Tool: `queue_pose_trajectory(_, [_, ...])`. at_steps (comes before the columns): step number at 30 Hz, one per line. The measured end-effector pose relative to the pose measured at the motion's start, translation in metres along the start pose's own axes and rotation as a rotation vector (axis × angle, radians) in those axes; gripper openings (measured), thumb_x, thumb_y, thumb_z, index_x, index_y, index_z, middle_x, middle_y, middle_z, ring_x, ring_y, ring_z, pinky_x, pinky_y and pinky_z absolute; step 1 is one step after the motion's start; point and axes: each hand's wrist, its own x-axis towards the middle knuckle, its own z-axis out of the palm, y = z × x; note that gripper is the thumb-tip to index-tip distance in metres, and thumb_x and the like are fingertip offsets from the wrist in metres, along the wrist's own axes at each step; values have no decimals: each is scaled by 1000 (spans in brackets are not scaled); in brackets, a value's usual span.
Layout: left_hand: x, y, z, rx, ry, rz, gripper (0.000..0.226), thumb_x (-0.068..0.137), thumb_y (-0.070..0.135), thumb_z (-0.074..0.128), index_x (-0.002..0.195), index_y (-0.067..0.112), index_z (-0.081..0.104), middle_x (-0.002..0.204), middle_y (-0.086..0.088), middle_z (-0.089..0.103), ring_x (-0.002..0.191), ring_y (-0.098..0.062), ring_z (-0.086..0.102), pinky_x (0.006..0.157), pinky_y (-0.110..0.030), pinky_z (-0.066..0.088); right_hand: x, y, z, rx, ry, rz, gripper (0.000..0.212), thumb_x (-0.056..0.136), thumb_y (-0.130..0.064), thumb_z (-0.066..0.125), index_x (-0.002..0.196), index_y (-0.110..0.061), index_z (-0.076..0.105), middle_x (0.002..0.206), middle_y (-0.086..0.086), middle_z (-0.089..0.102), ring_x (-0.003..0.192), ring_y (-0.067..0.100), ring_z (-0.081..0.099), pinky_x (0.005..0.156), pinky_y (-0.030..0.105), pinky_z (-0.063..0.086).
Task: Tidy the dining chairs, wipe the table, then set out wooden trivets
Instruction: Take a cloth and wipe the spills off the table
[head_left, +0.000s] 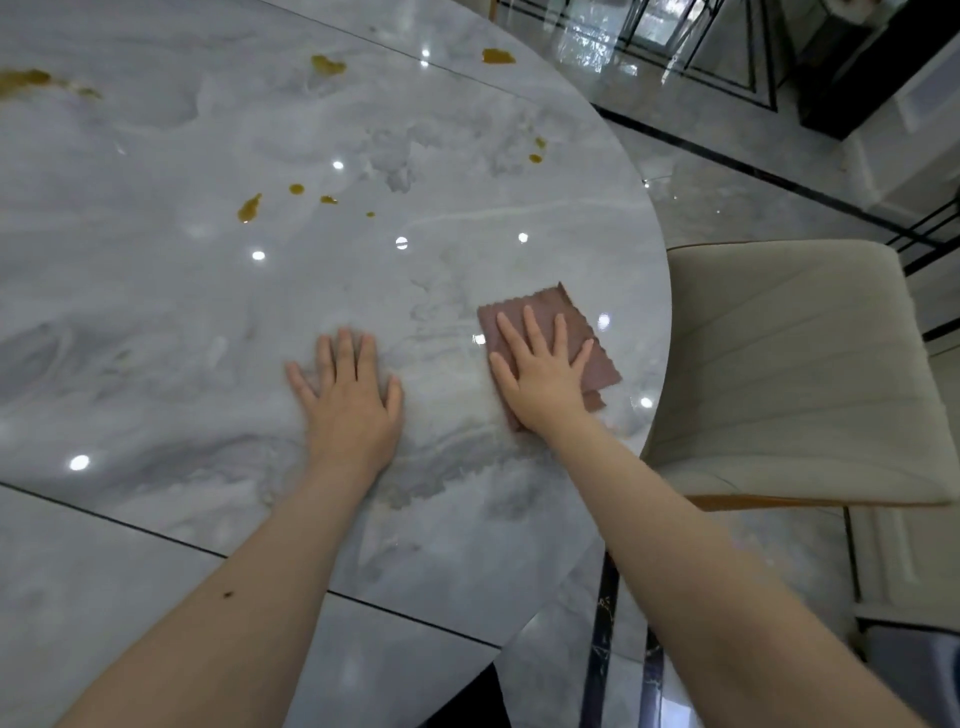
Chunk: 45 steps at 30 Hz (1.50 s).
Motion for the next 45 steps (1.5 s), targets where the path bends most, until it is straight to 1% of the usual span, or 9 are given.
queue_pose_trajectory(9, [-2, -1, -3, 16, 4, 10, 58, 98, 39, 29, 150, 13, 23, 158, -9, 16, 146, -28, 8, 113, -57, -3, -99, 0, 9, -78, -48, -492, 55, 95, -58, 21, 148, -47, 12, 160, -12, 6, 147, 27, -6, 112, 61, -11])
queue_pose_trajectory(16, [-1, 2, -3, 12, -13, -9, 58, 98, 37, 33, 150, 13, 21, 158, -8, 14, 146, -27, 6, 114, -57, -4, -29, 15, -1, 6, -13, -50, 52, 98, -54, 24, 148, -46, 12, 160, -11, 3, 147, 28, -8, 112, 62, -10])
queue_pose_trajectory(20, [-1, 0, -1, -6, 25, 1, 53, 98, 30, 35, 148, 12, 27, 157, -8, 21, 145, -28, 13, 113, -57, 0, -43, -29, 14, 18, 34, -113, 55, 96, -53, 21, 149, -41, 15, 161, -6, 7, 147, 30, -4, 113, 61, -9])
queue_pose_trajectory(25, [-2, -2, 0, -32, 61, 24, 50, 98, 25, 41, 144, 8, 35, 153, -12, 30, 141, -32, 22, 112, -59, 7, -98, -5, 29, 296, 109, -517, 40, 96, -22, 38, 131, -17, 57, 141, 7, 51, 136, 28, 39, 114, 42, 25])
queue_pose_trajectory(28, [0, -2, 0, -35, 43, 19, 50, 98, 26, 40, 145, 9, 34, 153, -11, 29, 142, -31, 22, 112, -57, 5, -99, 9, 8, 631, 169, -419, 33, 93, -1, 44, 117, -4, 67, 127, 6, 60, 124, 19, 50, 109, 30, 36])
queue_pose_trajectory(31, [0, -2, 0, -42, 61, 17, 49, 98, 25, 41, 143, 7, 37, 152, -12, 32, 141, -32, 24, 112, -58, 6, -87, -3, -24, 756, 200, -220, 37, 97, -8, 40, 130, -7, 57, 138, 8, 52, 133, 21, 43, 112, 36, 32])
queue_pose_trajectory(35, [-1, -2, 1, -49, 89, 32, 51, 92, 27, 36, 135, 3, 47, 143, -18, 44, 132, -38, 38, 109, -59, 17, -80, -11, -17, 107, -130, -125, 51, 102, -43, 18, 151, -32, 14, 161, -1, -2, 145, 37, -12, 115, 57, -7])
queue_pose_trajectory(41, [33, -17, -17, -30, 251, 61, 29, 87, 26, 40, 89, 8, 62, 91, -15, 61, 84, -34, 56, 79, -44, 42, -27, -31, 4, -54, -62, -86, 64, 91, -56, -1, 151, -35, 0, 161, 2, -6, 145, 38, -11, 112, 59, -12])
queue_pose_trajectory(45, [70, -48, -24, -95, 261, -53, 46, 85, 28, 32, 107, 0, 60, 109, -24, 59, 104, -40, 54, 93, -47, 41, 31, -58, 3, -46, -37, -52, 56, 101, -48, 20, 151, -34, 1, 161, 3, -8, 145, 39, -11, 112, 62, -9])
